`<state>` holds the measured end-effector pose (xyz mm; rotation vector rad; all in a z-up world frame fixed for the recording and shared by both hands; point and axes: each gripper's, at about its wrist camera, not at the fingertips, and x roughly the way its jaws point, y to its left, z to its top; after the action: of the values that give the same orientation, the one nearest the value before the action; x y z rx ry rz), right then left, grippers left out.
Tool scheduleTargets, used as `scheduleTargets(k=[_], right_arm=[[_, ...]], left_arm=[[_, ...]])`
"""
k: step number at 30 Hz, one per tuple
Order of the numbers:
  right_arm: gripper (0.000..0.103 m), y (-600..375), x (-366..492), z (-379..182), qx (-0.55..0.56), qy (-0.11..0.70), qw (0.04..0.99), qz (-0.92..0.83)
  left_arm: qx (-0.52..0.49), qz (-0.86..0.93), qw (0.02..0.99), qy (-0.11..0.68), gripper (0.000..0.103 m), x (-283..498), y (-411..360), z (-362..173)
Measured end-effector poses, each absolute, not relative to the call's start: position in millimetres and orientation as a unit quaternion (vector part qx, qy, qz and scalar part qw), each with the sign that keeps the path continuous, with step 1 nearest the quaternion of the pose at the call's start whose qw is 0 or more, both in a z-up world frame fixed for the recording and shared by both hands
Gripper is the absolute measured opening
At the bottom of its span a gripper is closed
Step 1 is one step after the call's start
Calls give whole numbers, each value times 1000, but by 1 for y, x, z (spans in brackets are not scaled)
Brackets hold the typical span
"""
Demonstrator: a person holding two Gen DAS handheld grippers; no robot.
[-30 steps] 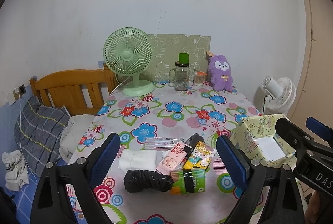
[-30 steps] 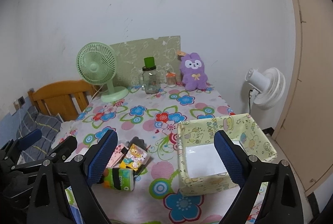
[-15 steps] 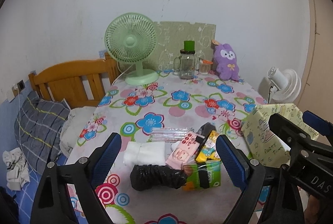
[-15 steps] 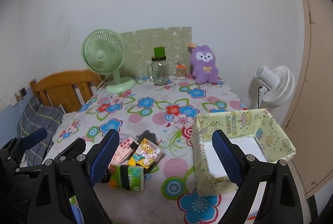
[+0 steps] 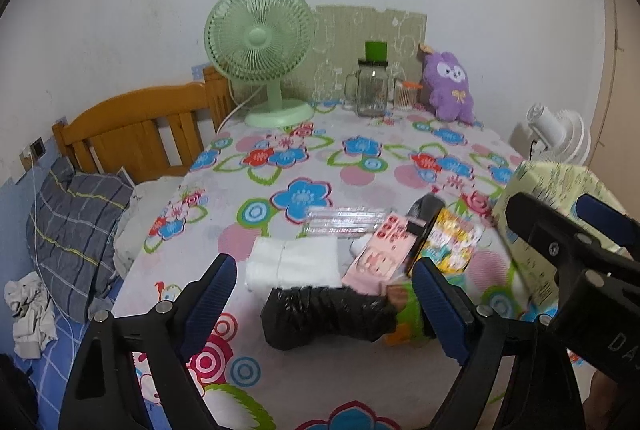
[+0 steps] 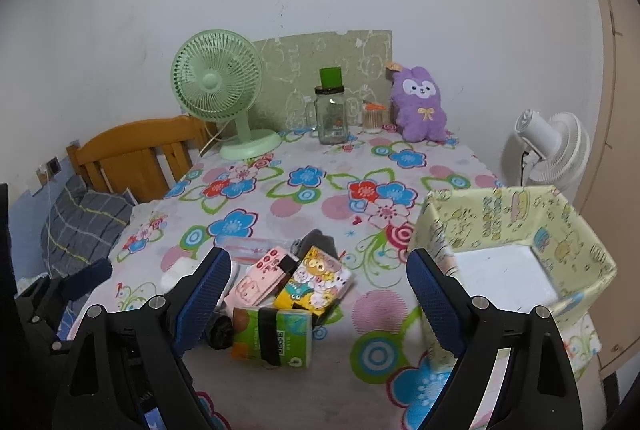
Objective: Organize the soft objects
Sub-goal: 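Grasp the black plastic bag with the left tool while the right tool grasps the green tissue box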
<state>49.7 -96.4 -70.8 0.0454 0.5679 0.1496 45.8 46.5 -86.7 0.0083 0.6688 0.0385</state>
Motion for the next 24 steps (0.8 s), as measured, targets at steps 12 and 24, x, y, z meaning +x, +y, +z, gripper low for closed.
scheduleTargets(k=[12,24], right_arm=[[92,-73,60,-108,23,320,944,81],[92,-61,75,-136,17,364,926,93]], left_arm=[[-1,7,930,367,90,54,56,-126],[3,-4,924,384,90,66,55,-147]])
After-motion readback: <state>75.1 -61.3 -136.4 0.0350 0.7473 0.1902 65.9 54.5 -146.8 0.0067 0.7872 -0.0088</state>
